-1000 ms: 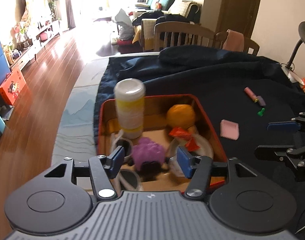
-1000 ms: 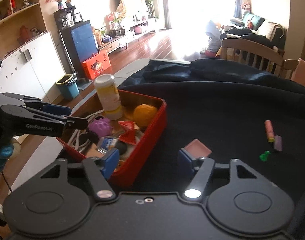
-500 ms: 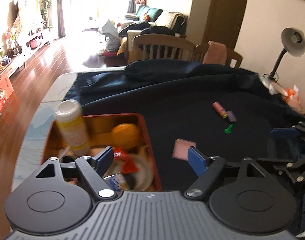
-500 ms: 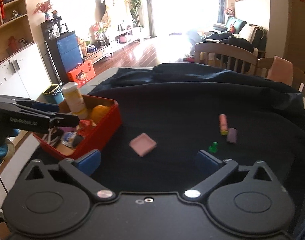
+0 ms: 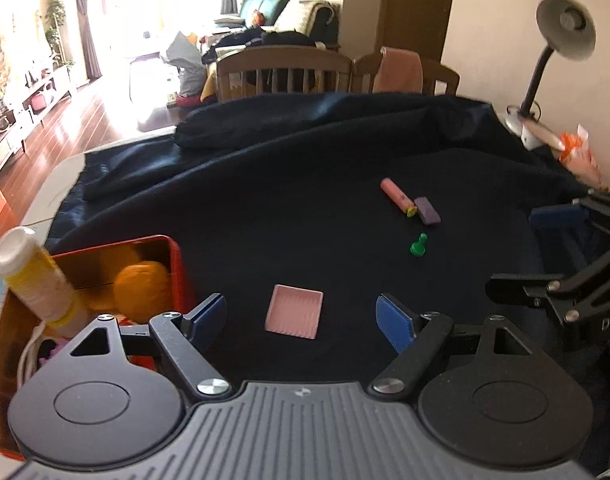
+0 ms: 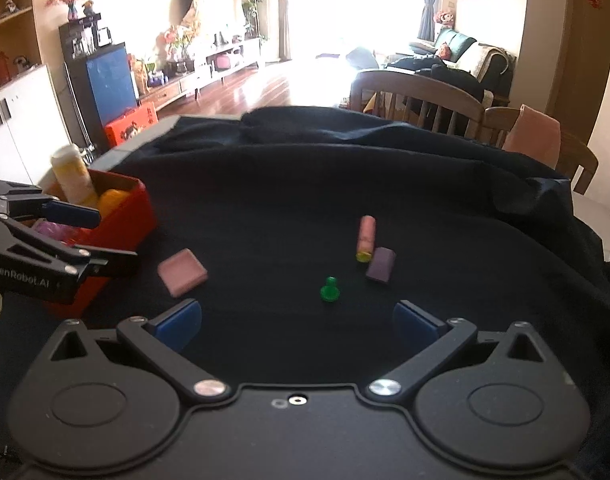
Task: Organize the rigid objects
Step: 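Withdraw both tools from the box toward the pink dish and green pawn, then grasp the pink ridged dish with the left tool while the right tool grasps the green pawn, then carry the pink dish in the left tool while the right tool carries the green pawn over the box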
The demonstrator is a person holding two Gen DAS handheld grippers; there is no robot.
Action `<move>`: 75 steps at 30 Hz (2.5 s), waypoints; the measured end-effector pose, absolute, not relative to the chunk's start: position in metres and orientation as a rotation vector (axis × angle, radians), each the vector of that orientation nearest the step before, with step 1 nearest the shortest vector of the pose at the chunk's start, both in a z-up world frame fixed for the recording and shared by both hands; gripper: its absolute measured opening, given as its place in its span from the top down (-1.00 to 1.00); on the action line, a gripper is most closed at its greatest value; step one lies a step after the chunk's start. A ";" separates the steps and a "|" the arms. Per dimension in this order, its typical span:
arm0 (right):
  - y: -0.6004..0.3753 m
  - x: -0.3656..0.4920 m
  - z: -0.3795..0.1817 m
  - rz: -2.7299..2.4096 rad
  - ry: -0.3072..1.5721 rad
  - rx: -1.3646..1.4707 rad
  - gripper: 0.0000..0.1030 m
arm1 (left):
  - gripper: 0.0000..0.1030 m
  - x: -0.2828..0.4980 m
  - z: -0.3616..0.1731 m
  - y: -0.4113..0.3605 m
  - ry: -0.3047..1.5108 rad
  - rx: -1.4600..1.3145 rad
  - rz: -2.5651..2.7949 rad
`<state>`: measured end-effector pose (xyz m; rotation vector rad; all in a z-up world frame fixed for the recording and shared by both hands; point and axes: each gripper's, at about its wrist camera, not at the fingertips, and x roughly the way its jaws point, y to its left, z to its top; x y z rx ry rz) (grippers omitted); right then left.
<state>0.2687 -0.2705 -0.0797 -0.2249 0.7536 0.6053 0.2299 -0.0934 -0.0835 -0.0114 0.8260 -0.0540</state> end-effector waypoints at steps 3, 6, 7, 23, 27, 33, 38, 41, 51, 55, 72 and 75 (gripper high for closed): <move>-0.271 0.279 -0.088 0.618 0.767 -0.245 -0.97 | -0.59 0.239 -0.093 -0.099 0.847 0.000 -0.060; -0.268 0.290 -0.098 0.627 0.787 -0.265 -0.93 | -0.59 0.249 -0.103 -0.104 0.867 0.014 -0.064; -0.268 0.294 -0.101 0.631 0.798 -0.266 -0.91 | -0.59 0.252 -0.106 -0.105 0.873 0.021 -0.062; -0.250 0.336 -0.135 0.650 0.875 -0.287 -0.44 | -0.59 0.286 -0.139 -0.102 0.946 0.043 -0.013; -0.248 0.341 -0.139 0.645 0.880 -0.281 -0.27 | -0.59 0.289 -0.143 -0.106 0.939 0.079 -0.015; -0.247 0.345 -0.144 0.638 0.884 -0.286 0.03 | -0.28 0.290 -0.149 -0.111 0.953 0.119 -0.028; -0.244 0.344 -0.144 0.642 0.866 -0.305 0.27 | 0.01 0.291 -0.151 -0.114 0.948 0.126 -0.040; -0.244 0.341 -0.144 0.648 0.858 -0.308 0.41 | 0.20 0.291 -0.151 -0.116 0.946 0.137 -0.047; -0.242 0.333 -0.140 0.645 0.853 -0.345 0.72 | 0.22 0.289 -0.149 -0.116 0.964 0.119 -0.029; -0.242 0.329 -0.135 0.649 0.849 -0.341 0.72 | 0.22 0.286 -0.146 -0.117 0.971 0.098 -0.027; -0.236 0.275 -0.082 0.722 0.799 -0.287 0.72 | 0.21 0.245 -0.103 -0.102 0.925 -0.004 0.009; -0.231 0.264 -0.073 0.741 0.787 -0.278 0.72 | 0.21 0.234 -0.095 -0.098 0.912 -0.018 0.017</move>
